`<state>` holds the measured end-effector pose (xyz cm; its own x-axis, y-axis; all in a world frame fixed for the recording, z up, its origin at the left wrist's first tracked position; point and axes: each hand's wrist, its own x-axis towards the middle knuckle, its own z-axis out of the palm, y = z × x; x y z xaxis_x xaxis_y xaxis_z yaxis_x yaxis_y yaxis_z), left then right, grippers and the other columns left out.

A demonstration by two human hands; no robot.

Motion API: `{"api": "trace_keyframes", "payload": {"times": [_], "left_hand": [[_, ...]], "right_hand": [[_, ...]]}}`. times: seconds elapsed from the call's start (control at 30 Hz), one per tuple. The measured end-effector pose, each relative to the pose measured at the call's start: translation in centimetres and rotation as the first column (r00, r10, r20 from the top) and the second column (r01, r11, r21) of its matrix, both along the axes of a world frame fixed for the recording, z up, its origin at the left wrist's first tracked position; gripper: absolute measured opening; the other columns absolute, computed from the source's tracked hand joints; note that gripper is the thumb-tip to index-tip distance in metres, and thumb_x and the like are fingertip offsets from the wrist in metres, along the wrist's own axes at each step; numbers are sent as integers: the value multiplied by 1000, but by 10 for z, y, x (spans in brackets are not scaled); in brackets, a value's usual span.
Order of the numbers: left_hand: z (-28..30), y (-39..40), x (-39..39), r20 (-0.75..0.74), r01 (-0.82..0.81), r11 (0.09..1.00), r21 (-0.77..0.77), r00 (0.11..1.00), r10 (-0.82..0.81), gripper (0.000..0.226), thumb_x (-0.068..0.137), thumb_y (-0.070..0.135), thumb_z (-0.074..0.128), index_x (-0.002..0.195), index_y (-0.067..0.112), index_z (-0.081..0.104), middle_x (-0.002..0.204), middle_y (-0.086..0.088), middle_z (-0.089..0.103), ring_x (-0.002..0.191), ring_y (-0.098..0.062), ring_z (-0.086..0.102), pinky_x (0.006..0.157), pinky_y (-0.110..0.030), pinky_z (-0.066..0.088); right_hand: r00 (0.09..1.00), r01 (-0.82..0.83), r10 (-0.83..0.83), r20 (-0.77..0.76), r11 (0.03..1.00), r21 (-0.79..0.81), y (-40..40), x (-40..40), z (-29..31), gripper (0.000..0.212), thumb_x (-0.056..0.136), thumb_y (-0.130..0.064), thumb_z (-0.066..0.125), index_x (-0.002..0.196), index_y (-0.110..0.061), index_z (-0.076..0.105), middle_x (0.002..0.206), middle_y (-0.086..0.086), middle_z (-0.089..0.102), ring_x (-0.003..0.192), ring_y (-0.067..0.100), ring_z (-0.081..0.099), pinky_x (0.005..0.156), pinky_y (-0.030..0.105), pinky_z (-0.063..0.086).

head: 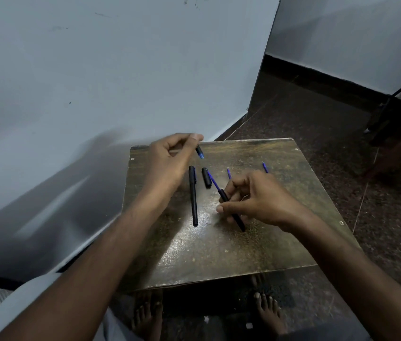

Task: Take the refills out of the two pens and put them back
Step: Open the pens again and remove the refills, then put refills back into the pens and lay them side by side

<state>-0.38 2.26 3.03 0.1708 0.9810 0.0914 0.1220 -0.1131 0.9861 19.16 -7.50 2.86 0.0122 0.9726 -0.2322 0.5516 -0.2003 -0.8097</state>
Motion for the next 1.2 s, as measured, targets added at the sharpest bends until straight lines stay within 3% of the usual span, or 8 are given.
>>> {"api": "trace_keyframes", "payload": {"times": [0.13,0.27,0.5,0.73,0.83,0.97,1.03,1.2], "left_hand": [[-1,8,-12,-173,0,999,-35,985,-6,17,94,50,78,94,34,85,77,16,80,63,8,64,66,-18,50],[-11,-4,-5,-543,54,998,38,839,-25,21,84,52,88,86,33,78,70,15,75,67,7,70,49,-4,41],[-16,-18,9,-718,124,985,119,696,-1,35,79,49,93,73,27,67,64,12,69,65,-1,68,67,-30,63],[-7,-19,9,-570,97,970,221,821,47,25,98,52,72,86,31,78,71,17,73,65,6,68,60,-15,51],[-3,-20,10,-496,209,973,95,857,-136,24,102,54,66,100,35,80,84,19,79,71,8,71,62,-9,48],[-4,-23,13,-414,382,924,-35,835,-361,21,98,35,71,120,34,74,101,17,81,82,2,76,73,-23,65],[-6,-23,15,-445,402,916,-6,819,-362,31,88,41,78,118,34,73,101,19,80,82,6,75,74,-19,64],[-10,-27,18,-362,262,965,35,903,-232,26,81,46,92,95,29,79,79,21,81,69,9,75,58,-6,54]], "right_hand": [[995,85,-84,-57,996,19,-3,13,2,19,86,-24,93,94,-13,80,78,5,85,73,17,84,59,26,60],[978,166,-162,-133,986,21,0,19,2,24,85,-26,93,98,-11,79,82,10,85,77,26,86,74,50,69],[968,195,-186,-167,980,38,4,17,0,23,86,-24,94,98,-12,78,82,8,85,78,25,86,74,50,71],[968,185,-176,-180,982,34,3,14,1,22,87,-25,92,99,-11,79,85,7,86,78,23,86,67,40,69],[931,234,-211,-298,971,46,4,12,3,22,90,-23,89,100,-8,78,89,11,86,81,27,86,69,41,71],[832,359,-309,-461,933,22,7,10,3,12,93,-24,87,88,-15,80,101,19,85,91,28,85,89,47,70],[810,365,-326,-487,931,-17,9,11,2,13,91,-26,88,81,-21,81,98,15,84,93,25,81,94,43,64],[786,291,-272,-555,955,-57,12,5,0,13,92,-23,86,80,-19,83,71,-7,75,69,4,68,71,22,56]]}}
